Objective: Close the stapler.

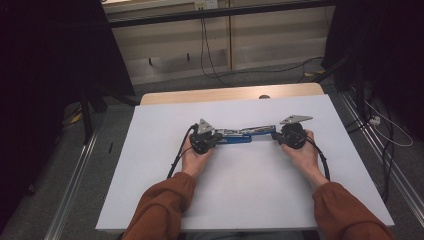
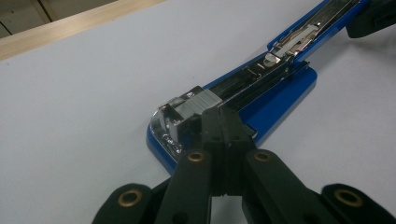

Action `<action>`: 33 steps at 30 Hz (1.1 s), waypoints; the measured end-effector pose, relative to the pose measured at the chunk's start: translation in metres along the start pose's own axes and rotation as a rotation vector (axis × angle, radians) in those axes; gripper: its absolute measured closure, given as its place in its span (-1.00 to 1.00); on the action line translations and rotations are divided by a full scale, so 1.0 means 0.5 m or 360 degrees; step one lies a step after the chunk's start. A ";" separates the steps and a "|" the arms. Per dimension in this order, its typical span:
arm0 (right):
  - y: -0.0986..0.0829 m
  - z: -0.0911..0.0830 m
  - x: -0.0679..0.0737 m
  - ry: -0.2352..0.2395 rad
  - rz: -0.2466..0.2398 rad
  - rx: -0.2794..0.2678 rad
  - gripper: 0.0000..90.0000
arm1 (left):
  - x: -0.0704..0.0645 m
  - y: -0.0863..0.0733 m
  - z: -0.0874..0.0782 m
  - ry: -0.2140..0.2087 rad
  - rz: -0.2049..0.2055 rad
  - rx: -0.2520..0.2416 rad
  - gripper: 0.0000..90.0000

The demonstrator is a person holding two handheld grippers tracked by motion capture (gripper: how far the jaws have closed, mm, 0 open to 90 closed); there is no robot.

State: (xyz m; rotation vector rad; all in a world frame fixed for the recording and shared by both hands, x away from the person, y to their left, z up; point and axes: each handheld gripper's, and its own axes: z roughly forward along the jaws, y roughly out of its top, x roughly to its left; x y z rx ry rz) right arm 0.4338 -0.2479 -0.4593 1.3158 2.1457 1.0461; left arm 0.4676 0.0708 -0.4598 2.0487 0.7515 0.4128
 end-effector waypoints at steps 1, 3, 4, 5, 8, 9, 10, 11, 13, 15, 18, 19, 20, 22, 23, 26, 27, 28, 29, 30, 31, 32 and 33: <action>0.001 0.000 0.001 -0.0001 -0.0003 -0.0006 1.00 | 0.000 0.000 0.000 0.0001 0.0001 0.0000 1.00; 0.002 -0.002 0.002 0.0008 0.0002 -0.0028 1.00 | 0.000 0.000 0.000 0.0001 0.0001 0.0001 1.00; 0.003 -0.003 0.002 0.0010 -0.0005 -0.0043 1.00 | 0.000 0.000 0.000 0.0001 0.0007 0.0002 1.00; 0.004 -0.004 0.003 0.0016 -0.0005 -0.0060 1.00 | 0.000 0.000 0.000 0.0001 0.0001 0.0000 1.00; 0.008 -0.007 0.005 0.0030 -0.0006 -0.0093 1.00 | 0.000 0.000 0.000 0.0001 0.0002 0.0001 1.00; 0.008 -0.007 0.006 0.0034 -0.0009 -0.0099 1.00 | 0.000 0.000 0.000 0.0002 0.0008 0.0002 1.00; 0.008 -0.008 0.007 0.0039 -0.0008 -0.0109 1.00 | 0.000 0.000 0.000 0.0002 0.0005 0.0002 1.00; 0.009 -0.008 0.007 0.0044 -0.0006 -0.0112 1.00 | 0.000 0.000 0.000 0.0001 0.0003 0.0001 1.00; 0.008 -0.008 0.008 0.0046 -0.0009 -0.0118 1.00 | 0.000 0.000 -0.001 -0.0004 -0.0004 0.0000 1.00; 0.008 -0.008 0.009 0.0050 -0.0008 -0.0120 1.00 | -0.001 0.000 0.000 -0.0003 -0.0004 0.0000 1.00; 0.008 -0.009 0.009 0.0054 -0.0002 -0.0129 1.00 | 0.000 0.000 0.000 0.0001 -0.0004 0.0000 1.00; 0.008 -0.009 0.009 0.0054 -0.0003 -0.0131 1.00 | 0.000 0.000 -0.001 0.0000 -0.0004 0.0000 1.00; 0.008 -0.009 0.008 0.0058 0.0000 -0.0133 1.00 | 0.000 0.000 -0.001 0.0000 -0.0004 0.0001 1.00; 0.007 -0.009 0.008 0.0061 0.0011 -0.0137 1.00 | -0.001 0.000 -0.001 -0.0001 -0.0004 0.0000 1.00; 0.007 -0.009 0.008 0.0064 0.0009 -0.0135 1.00 | -0.002 -0.001 -0.001 0.0005 -0.0003 -0.0001 1.00; 0.006 -0.010 0.009 0.0067 0.0015 -0.0136 1.00 | -0.003 0.000 -0.003 0.0005 0.0034 0.0011 1.00; 0.006 -0.011 0.010 0.0066 0.0014 -0.0137 1.00 | -0.004 0.000 -0.002 0.0007 0.0015 0.0001 1.00; 0.006 -0.012 0.011 0.0073 0.0017 -0.0140 1.00 | -0.003 0.000 -0.003 0.0010 0.0027 0.0009 1.00; 0.005 -0.013 0.012 0.0080 0.0013 -0.0140 1.00 | -0.004 -0.001 -0.004 0.0017 0.0030 0.0011 0.99; 0.005 -0.013 0.013 0.0078 0.0010 -0.0138 1.00 | -0.004 -0.001 -0.005 0.0027 0.0031 0.0005 0.98; 0.005 -0.013 0.014 0.0077 0.0006 -0.0141 1.00 | -0.004 -0.001 -0.006 0.0006 0.0020 0.0009 0.97; 0.006 -0.013 0.014 0.0080 0.0011 -0.0144 1.00 | -0.005 -0.001 -0.007 0.0002 0.0015 0.0010 0.95; 0.006 -0.013 0.014 0.0079 0.0012 -0.0145 1.00 | -0.005 -0.001 -0.009 0.0002 0.0021 0.0018 0.94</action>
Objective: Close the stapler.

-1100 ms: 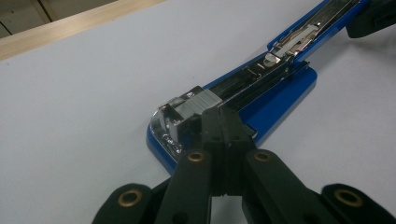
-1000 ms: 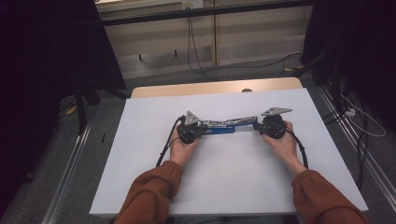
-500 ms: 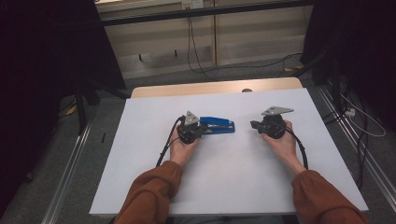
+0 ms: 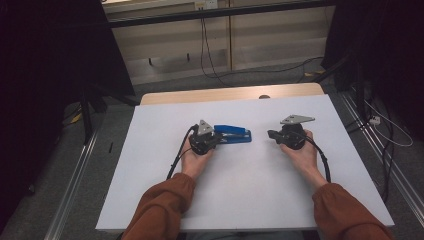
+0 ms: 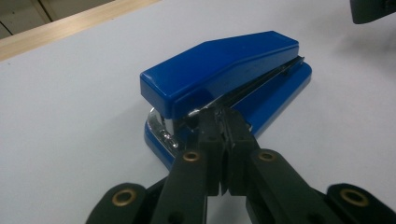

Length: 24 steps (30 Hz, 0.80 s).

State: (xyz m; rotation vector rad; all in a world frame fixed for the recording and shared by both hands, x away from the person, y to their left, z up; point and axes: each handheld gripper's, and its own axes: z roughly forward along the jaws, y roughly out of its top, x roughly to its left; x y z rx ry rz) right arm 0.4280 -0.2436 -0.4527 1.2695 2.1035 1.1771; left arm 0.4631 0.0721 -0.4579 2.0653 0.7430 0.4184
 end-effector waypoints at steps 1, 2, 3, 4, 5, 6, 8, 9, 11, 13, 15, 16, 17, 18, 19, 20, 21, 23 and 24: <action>0.000 0.000 0.000 0.0000 0.0004 -0.0003 1.00 | -0.002 -0.001 0.001 -0.0018 -0.0017 -0.0007 0.94; 0.000 0.000 -0.001 0.0002 0.0007 -0.0004 1.00 | -0.003 -0.001 0.000 -0.0035 -0.0011 0.0000 0.93; 0.000 -0.001 -0.001 0.0002 0.0006 -0.0005 1.00 | -0.003 -0.001 -0.002 -0.0016 0.0003 -0.0005 0.93; -0.001 -0.001 -0.002 0.0003 0.0009 -0.0009 1.00 | -0.004 -0.001 -0.002 -0.0029 -0.0020 -0.0017 0.92; 0.000 -0.001 -0.002 0.0001 0.0012 -0.0012 1.00 | -0.004 0.000 -0.003 -0.0024 -0.0004 -0.0015 0.92; 0.000 -0.001 -0.003 0.0003 0.0016 -0.0022 1.00 | -0.006 0.001 -0.003 -0.0030 -0.0023 -0.0035 0.90; 0.001 -0.003 -0.004 0.0001 0.0021 -0.0038 0.98 | -0.007 0.002 -0.005 -0.0031 -0.0030 -0.0034 0.83; 0.002 -0.004 -0.004 0.0005 0.0031 -0.0050 0.97 | -0.008 0.002 -0.005 -0.0037 -0.0040 -0.0042 0.75; 0.004 -0.007 -0.006 0.0004 0.0043 -0.0076 0.93 | -0.010 0.002 -0.005 -0.0041 -0.0017 -0.0017 0.74; 0.005 -0.008 -0.008 0.0000 0.0050 -0.0077 0.90 | -0.011 0.000 -0.005 -0.0038 -0.0031 -0.0024 0.67; 0.004 -0.007 -0.009 -0.0012 0.0039 -0.0062 0.86 | -0.010 -0.002 -0.009 -0.0025 -0.0027 -0.0012 0.57; 0.004 -0.007 -0.009 -0.0010 0.0052 -0.0067 0.81 | -0.011 -0.004 -0.011 -0.0041 -0.0063 -0.0015 0.53; 0.004 -0.007 -0.009 -0.0013 0.0057 -0.0070 0.80 | -0.010 -0.004 -0.014 -0.0022 -0.0048 -0.0026 0.50; 0.004 -0.008 -0.008 -0.0015 0.0055 -0.0072 0.79 | -0.010 -0.005 -0.018 -0.0012 -0.0042 -0.0023 0.47; 0.005 -0.009 -0.007 -0.0017 0.0047 -0.0078 0.75 | -0.007 -0.004 -0.021 0.0000 -0.0029 -0.0027 0.45; 0.006 -0.009 -0.006 -0.0015 0.0045 -0.0083 0.70 | -0.009 -0.005 -0.023 -0.0007 -0.0057 -0.0039 0.45; 0.008 -0.009 -0.006 -0.0024 0.0033 -0.0085 0.65 | -0.008 -0.005 -0.025 0.0021 -0.0053 -0.0028 0.44; 0.010 -0.009 -0.005 -0.0023 0.0040 -0.0085 0.58 | -0.001 -0.008 -0.027 0.0038 -0.0057 -0.0023 0.36; 0.010 -0.008 -0.006 -0.0025 0.0043 -0.0091 0.49 | 0.003 -0.010 -0.028 0.0035 -0.0055 -0.0016 0.35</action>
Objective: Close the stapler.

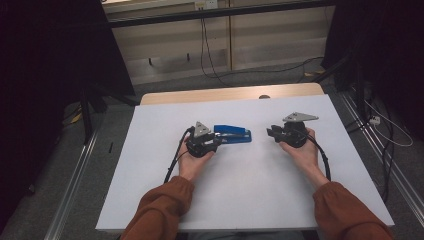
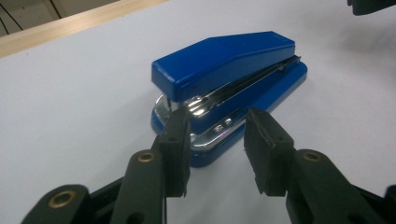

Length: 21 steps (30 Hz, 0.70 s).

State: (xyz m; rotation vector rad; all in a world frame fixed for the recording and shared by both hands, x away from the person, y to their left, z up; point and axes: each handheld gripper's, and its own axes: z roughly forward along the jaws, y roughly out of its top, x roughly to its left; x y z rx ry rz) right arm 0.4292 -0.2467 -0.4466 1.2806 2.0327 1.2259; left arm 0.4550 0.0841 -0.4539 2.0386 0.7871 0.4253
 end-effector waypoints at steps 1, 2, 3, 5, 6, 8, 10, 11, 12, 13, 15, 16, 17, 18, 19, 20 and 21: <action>0.000 0.000 0.001 -0.0009 0.0006 0.0000 0.39 | 0.004 -0.002 -0.001 0.0020 0.0017 -0.0001 0.29; 0.000 0.001 0.001 -0.0018 0.0010 -0.0001 0.30 | 0.007 -0.003 -0.003 0.0037 0.0011 0.0001 0.21; 0.000 0.001 0.001 -0.0025 0.0014 -0.0009 0.21 | 0.008 -0.004 -0.003 0.0027 -0.0024 -0.0017 0.13; 0.002 -0.001 0.000 -0.0034 0.0019 -0.0026 0.09 | 0.014 -0.003 -0.007 0.0046 -0.0029 -0.0028 0.05; 0.002 -0.001 -0.001 -0.0041 0.0022 -0.0034 0.01 | 0.017 -0.002 -0.009 0.0059 -0.0035 -0.0039 -0.03; 0.003 -0.002 -0.001 -0.0052 0.0030 -0.0035 -0.06 | 0.021 -0.001 -0.013 0.0073 -0.0064 -0.0054 -0.20; 0.002 -0.002 -0.002 -0.0062 0.0044 -0.0044 -0.24 | 0.023 0.000 -0.014 0.0082 -0.0108 -0.0051 -0.39; 0.002 -0.001 -0.002 -0.0066 0.0051 -0.0049 -0.29 | 0.024 -0.001 -0.014 0.0073 -0.0120 -0.0053 -0.47; 0.003 -0.001 -0.002 -0.0066 0.0051 -0.0058 -0.37 | 0.025 -0.001 -0.015 0.0080 -0.0117 -0.0049 -0.53; 0.003 0.000 -0.001 -0.0063 0.0048 -0.0068 -0.47 | 0.026 -0.001 -0.015 0.0091 -0.0111 -0.0050 -0.59; 0.004 0.001 0.000 -0.0069 0.0056 -0.0083 -0.61 | 0.027 0.000 -0.016 0.0088 -0.0115 -0.0058 -0.71; 0.004 0.002 0.000 -0.0075 0.0062 -0.0092 -0.69 | 0.026 0.001 -0.017 0.0087 -0.0135 -0.0071 -0.75; 0.005 0.002 0.001 -0.0080 0.0066 -0.0103 -0.76 | 0.027 0.002 -0.020 0.0101 -0.0111 -0.0051 -0.77; 0.005 0.002 0.001 -0.0086 0.0065 -0.0108 -0.78 | 0.027 0.003 -0.022 0.0127 -0.0091 -0.0049 -0.81; 0.005 0.001 0.002 -0.0086 0.0070 -0.0107 -0.79 | 0.025 0.003 -0.022 0.0139 -0.0101 -0.0067 -0.86; 0.005 0.000 0.002 -0.0084 0.0074 -0.0108 -0.82 | 0.026 0.004 -0.024 0.0124 -0.0089 -0.0056 -0.90; 0.005 -0.001 0.003 -0.0087 0.0076 -0.0111 -0.85 | 0.026 0.004 -0.027 0.0126 -0.0090 -0.0061 -0.89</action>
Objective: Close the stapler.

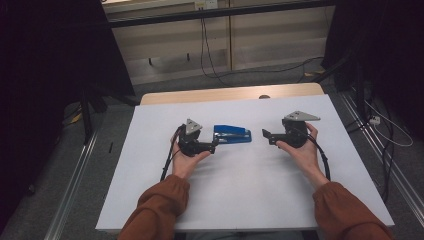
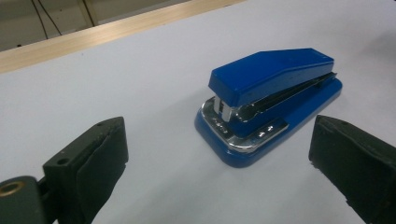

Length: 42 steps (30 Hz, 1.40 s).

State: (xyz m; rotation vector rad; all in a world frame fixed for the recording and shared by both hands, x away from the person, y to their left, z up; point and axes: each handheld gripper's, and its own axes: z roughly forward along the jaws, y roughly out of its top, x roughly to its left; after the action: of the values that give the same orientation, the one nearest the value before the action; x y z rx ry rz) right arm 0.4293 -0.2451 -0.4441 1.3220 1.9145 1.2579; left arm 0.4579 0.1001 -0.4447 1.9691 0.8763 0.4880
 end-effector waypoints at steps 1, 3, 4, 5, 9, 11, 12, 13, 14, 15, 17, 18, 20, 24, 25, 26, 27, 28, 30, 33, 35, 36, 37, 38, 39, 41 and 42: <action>0.000 -0.001 0.001 -0.0010 -0.0006 0.0006 -0.86 | -0.001 0.000 -0.001 -0.0013 -0.0016 -0.0017 -0.90; 0.001 -0.004 0.001 -0.0038 -0.0004 0.0016 -0.84 | 0.001 0.000 -0.007 -0.0041 -0.0030 -0.0025 -0.91; 0.002 -0.007 0.002 -0.0041 0.0008 0.0020 -0.83 | 0.001 0.000 -0.010 -0.0044 -0.0048 -0.0034 -0.91; 0.004 -0.009 0.002 -0.0046 0.0019 0.0022 -0.83 | 0.000 -0.001 -0.012 -0.0054 -0.0076 -0.0044 -0.91; 0.007 -0.023 0.002 -0.0046 0.0041 0.0010 -0.84 | 0.004 0.000 -0.029 -0.0099 -0.0107 -0.0097 -0.91; 0.008 -0.030 0.002 -0.0068 0.0033 0.0012 -0.84 | 0.006 0.000 -0.040 -0.0087 -0.0068 -0.0105 -0.91; 0.008 -0.034 0.004 -0.0090 0.0020 0.0012 -0.86 | 0.004 -0.002 -0.045 -0.0077 -0.0064 -0.0121 -0.91; 0.007 -0.038 0.005 -0.0107 0.0010 0.0003 -0.89 | 0.001 -0.005 -0.051 -0.0047 -0.0052 -0.0122 -0.91; 0.005 -0.041 0.006 -0.0124 -0.0006 -0.0009 -0.92 | 0.000 -0.007 -0.056 -0.0024 -0.0016 -0.0120 -0.91; 0.003 -0.045 0.008 -0.0145 -0.0015 -0.0018 -0.93 | -0.002 -0.009 -0.061 -0.0029 -0.0009 -0.0125 -0.91; 0.001 -0.051 0.009 -0.0168 -0.0030 -0.0029 -0.92 | -0.003 -0.011 -0.070 -0.0053 -0.0013 -0.0143 -0.91; 0.000 -0.054 0.010 -0.0171 -0.0031 -0.0029 -0.92 | -0.002 -0.011 -0.076 -0.0049 -0.0001 -0.0151 -0.91; -0.002 -0.061 0.011 -0.0172 -0.0031 -0.0037 -0.92 | -0.002 -0.012 -0.085 -0.0035 -0.0013 -0.0173 -0.91; -0.009 -0.073 0.016 -0.0174 -0.0039 -0.0039 -0.91 | 0.005 -0.018 -0.104 -0.0039 -0.0050 -0.0167 -0.91; -0.011 -0.076 0.016 -0.0164 -0.0028 -0.0043 -0.92 | 0.007 -0.020 -0.109 -0.0031 -0.0041 -0.0161 -0.91; -0.013 -0.079 0.017 -0.0150 -0.0014 -0.0055 -0.92 | 0.007 -0.023 -0.114 -0.0018 -0.0050 -0.0173 -0.91; -0.015 -0.081 0.016 -0.0138 -0.0007 -0.0063 -0.93 | 0.010 -0.026 -0.120 -0.0017 -0.0051 -0.0178 -0.91; -0.016 -0.083 0.017 -0.0131 -0.0005 -0.0064 -0.93 | 0.011 -0.028 -0.125 -0.0005 -0.0061 -0.0193 -0.91; -0.018 -0.088 0.019 -0.0139 -0.0008 -0.0058 -0.92 | 0.013 -0.035 -0.136 0.0025 -0.0062 -0.0212 -0.91; -0.022 -0.094 0.021 -0.0153 -0.0014 -0.0059 -0.93 | 0.011 -0.043 -0.149 0.0026 -0.0069 -0.0234 -0.91; -0.025 -0.099 0.022 -0.0168 -0.0005 -0.0065 -0.95 | 0.007 -0.047 -0.158 0.0041 -0.0067 -0.0265 -0.91; -0.027 -0.102 0.022 -0.0165 0.0004 -0.0066 -0.95 | 0.005 -0.048 -0.162 0.0043 -0.0069 -0.0272 -0.91; -0.029 -0.105 0.023 -0.0168 0.0011 -0.0070 -0.95 | 0.004 -0.050 -0.166 0.0040 -0.0056 -0.0277 -0.91; -0.031 -0.108 0.025 -0.0170 0.0009 -0.0076 -0.95 | 0.002 -0.052 -0.170 0.0043 -0.0055 -0.0277 -0.91; -0.033 -0.112 0.026 -0.0167 0.0005 -0.0078 -0.95 | 0.001 -0.054 -0.173 0.0035 -0.0053 -0.0283 -0.91; -0.036 -0.119 0.029 -0.0174 -0.0007 -0.0091 -0.95 | 0.001 -0.058 -0.180 0.0043 -0.0056 -0.0285 -0.91; -0.038 -0.123 0.030 -0.0175 -0.0006 -0.0096 -0.95 | 0.000 -0.060 -0.182 0.0045 -0.0070 -0.0288 -0.91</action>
State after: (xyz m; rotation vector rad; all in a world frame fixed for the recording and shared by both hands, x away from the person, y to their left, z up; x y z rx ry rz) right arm 0.3660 -0.2586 -0.4313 1.3279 1.7891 1.2064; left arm 0.3887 0.1629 -0.4229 1.7787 0.8603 0.5511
